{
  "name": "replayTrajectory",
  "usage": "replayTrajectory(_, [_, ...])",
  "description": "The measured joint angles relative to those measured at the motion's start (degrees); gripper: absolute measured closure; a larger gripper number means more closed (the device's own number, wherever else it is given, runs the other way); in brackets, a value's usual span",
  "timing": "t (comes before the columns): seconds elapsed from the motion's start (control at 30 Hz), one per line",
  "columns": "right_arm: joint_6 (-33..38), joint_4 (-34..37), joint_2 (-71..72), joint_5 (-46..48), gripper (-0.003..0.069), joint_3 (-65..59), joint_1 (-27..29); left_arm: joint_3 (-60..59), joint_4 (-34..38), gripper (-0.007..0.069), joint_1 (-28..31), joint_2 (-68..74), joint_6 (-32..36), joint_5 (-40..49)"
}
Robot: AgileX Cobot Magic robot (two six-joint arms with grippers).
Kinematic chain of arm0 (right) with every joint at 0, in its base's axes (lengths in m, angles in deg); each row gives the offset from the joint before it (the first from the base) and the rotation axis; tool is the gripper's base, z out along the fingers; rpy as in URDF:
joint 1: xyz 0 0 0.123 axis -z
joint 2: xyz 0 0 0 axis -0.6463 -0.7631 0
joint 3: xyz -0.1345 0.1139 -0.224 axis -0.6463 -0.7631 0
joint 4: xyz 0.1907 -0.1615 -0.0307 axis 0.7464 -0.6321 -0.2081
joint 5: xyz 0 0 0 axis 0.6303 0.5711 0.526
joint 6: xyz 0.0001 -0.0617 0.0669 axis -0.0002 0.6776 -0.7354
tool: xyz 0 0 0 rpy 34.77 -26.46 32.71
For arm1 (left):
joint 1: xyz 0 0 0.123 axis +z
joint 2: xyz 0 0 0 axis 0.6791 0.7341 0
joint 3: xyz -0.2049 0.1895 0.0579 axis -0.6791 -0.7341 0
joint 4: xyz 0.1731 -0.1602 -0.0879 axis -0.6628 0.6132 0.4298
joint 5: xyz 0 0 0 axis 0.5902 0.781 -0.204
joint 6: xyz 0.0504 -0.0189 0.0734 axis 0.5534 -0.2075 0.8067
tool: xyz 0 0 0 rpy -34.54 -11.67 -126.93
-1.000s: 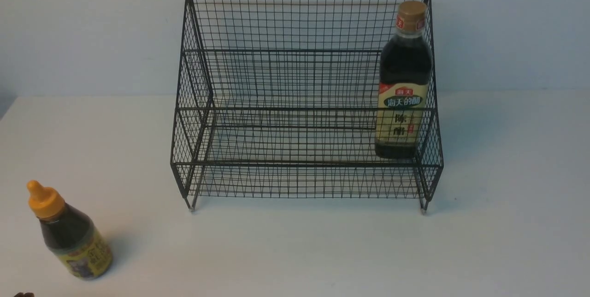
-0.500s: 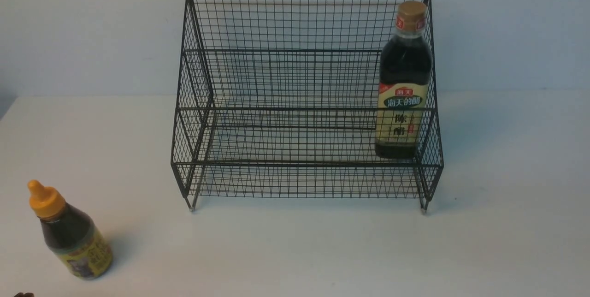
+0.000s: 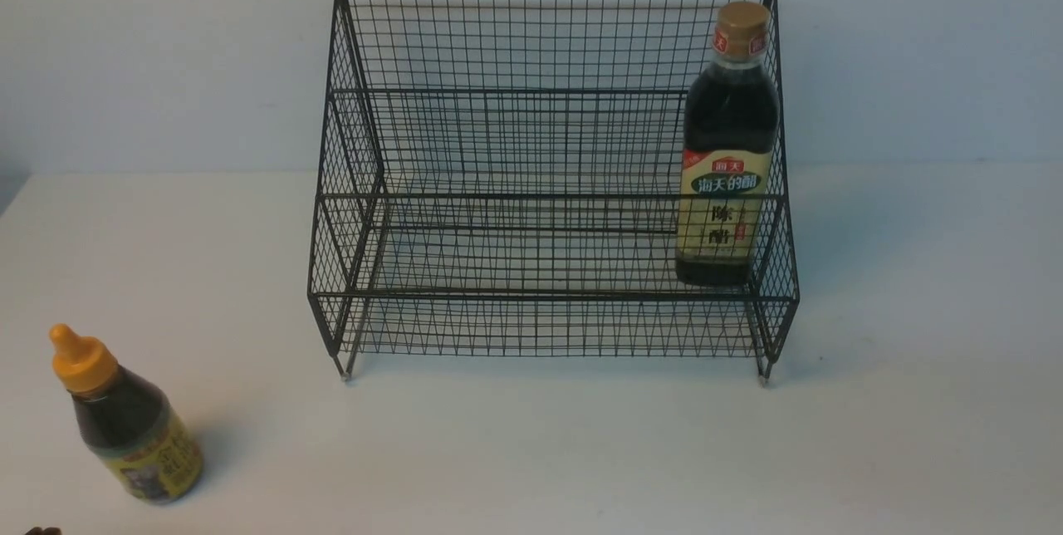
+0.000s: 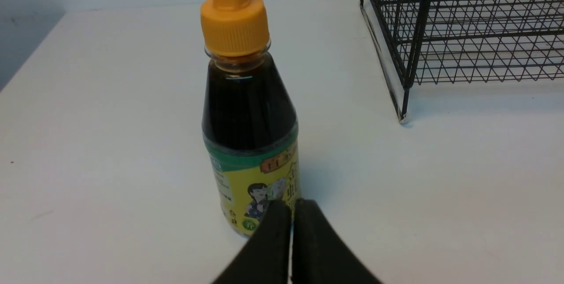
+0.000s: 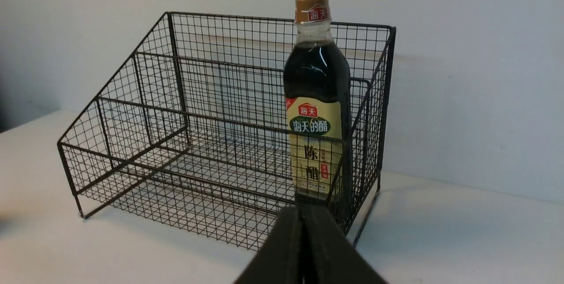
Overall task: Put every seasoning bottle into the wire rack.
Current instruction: Use the left arm to grab the condiment bottle closest to it
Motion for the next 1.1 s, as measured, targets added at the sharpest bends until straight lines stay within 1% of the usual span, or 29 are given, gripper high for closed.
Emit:
replayTrajectory(0.1, [0.0,0.0,0.0,0.1,0.0673,0.0,0.0,0.0,0.0,0.0629,0.0,0.0,0.0,0.0])
replayTrajectory(0.23, [0.4,-2.3,0.0,-0.4,0.0673,-1.5,0.2,0.0,0.0,0.0629,0.0,0.0,0.0,0.0])
replayTrajectory(0.37, [1.3,-2.8,0.0,-0.3,0.0673,-3.3,2.7,0.0,0.0,0.0629,0.0,0.0,0.0,0.0])
replayTrajectory(0.43, [3.8,-2.4,0.8,-0.2,0.0673,-4.8,9.0,0.0,0.0,0.0629,0.0,0.0,0.0,0.0])
replayTrajectory(0.53, [5.8,-0.1,1.6,-0.2,0.0673,-6.6,16.0,0.0,0.0,0.0629,0.0,0.0,0.0,0.0])
replayTrajectory(0.63, [6.4,1.1,2.0,-0.2,0.0673,-8.4,20.4,0.0,0.0,0.0629,0.0,0.0,0.0,0.0])
replayTrajectory(0.67, [6.4,1.2,2.1,-0.2,0.0673,-8.8,20.7,0.0,0.0,0.0629,0.0,0.0,0.0,0.0])
replayTrajectory(0.77, [6.6,1.7,2.8,-0.7,0.0673,-12.1,24.7,0.0,0.0,0.0629,0.0,0.0,0.0,0.0])
replayTrajectory(0.9, [6.6,1.8,2.9,-1.3,0.0673,-14.5,26.4,0.0,0.0,0.0629,0.0,0.0,0.0,0.0])
replayTrajectory(1.1, [6.6,1.9,2.9,-1.6,0.0673,-14.6,26.4,0.0,0.0,0.0629,0.0,0.0,0.0,0.0])
